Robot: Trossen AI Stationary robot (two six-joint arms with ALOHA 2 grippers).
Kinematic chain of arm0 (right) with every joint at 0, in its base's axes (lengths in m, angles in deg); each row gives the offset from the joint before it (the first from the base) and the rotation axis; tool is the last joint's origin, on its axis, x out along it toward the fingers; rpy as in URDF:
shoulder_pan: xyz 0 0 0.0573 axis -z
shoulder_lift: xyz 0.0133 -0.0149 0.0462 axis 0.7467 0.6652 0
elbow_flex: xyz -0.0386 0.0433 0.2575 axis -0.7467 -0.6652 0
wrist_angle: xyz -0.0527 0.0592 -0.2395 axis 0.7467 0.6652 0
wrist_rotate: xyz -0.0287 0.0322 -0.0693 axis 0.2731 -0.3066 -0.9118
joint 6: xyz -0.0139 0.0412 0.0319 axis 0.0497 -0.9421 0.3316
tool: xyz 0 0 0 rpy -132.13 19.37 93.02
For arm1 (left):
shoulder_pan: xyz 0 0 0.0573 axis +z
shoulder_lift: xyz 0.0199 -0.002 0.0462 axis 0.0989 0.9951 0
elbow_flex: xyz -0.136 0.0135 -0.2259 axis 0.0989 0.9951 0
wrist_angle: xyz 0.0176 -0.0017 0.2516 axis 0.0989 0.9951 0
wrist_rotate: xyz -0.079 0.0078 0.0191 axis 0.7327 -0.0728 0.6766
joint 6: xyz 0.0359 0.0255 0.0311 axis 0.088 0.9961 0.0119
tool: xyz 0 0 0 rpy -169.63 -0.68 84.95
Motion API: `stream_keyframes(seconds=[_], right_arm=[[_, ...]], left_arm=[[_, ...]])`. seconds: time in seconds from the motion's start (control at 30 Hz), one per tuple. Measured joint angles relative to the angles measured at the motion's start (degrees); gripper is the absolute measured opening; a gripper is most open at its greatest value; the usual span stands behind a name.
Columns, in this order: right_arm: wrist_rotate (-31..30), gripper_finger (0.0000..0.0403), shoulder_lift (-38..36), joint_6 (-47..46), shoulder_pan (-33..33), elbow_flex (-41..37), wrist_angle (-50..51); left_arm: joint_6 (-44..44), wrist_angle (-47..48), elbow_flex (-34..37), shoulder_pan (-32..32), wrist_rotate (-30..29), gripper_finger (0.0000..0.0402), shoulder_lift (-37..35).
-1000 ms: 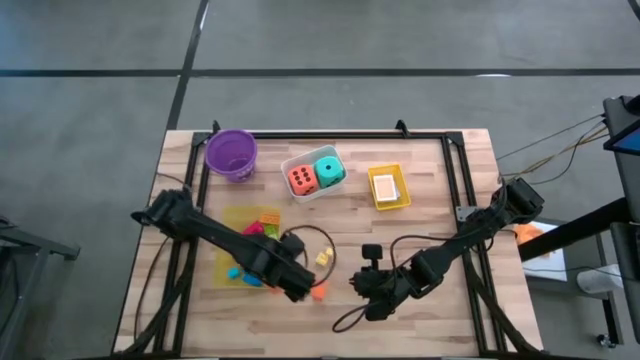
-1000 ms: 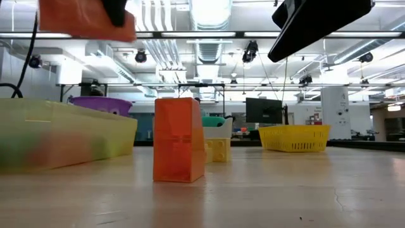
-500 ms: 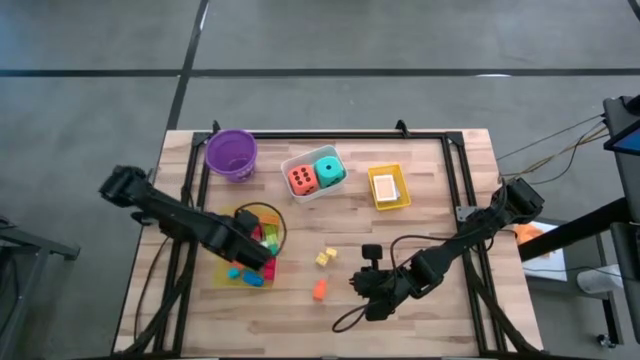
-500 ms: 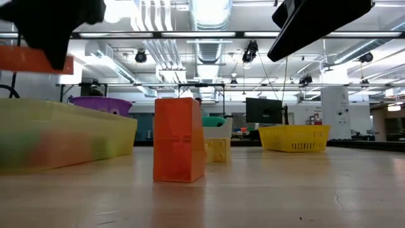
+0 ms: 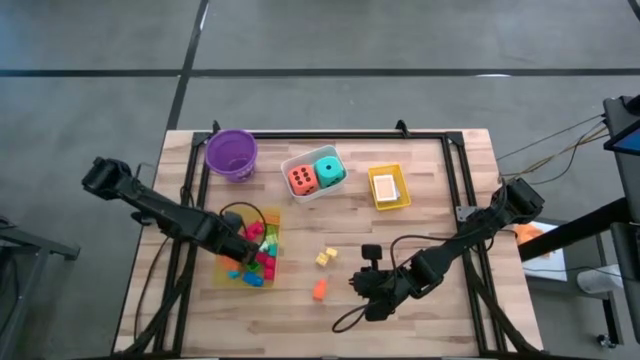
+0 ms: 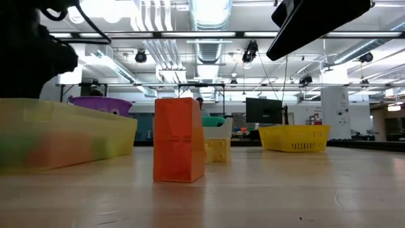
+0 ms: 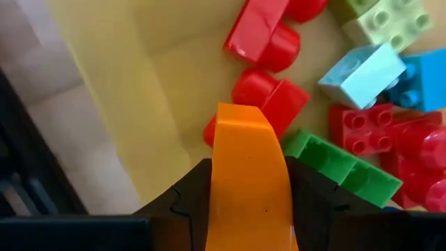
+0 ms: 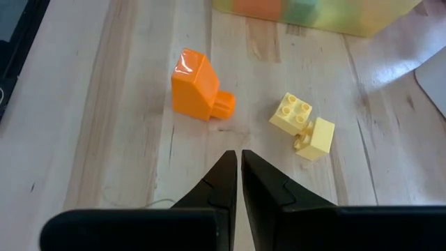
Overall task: Pick & Place Toys
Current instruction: Put the orange game piece into the light yellow bin
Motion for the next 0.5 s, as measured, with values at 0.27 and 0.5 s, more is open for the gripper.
stream_keyframes(seconds=[0.27,0.5], right_arm=[[0.0,0.0019,0.0,0.0,0.0,0.0,-0.2],[0.0,0.0019,0.1,0.0,0.0,0.0,-0.2]], left_arm=[[-1.2,-1.3,0.4,0.0,0.5,0.0137,0.0],[-2.6,-5.1,2.9,0.0,0.5,0.0137,0.0]])
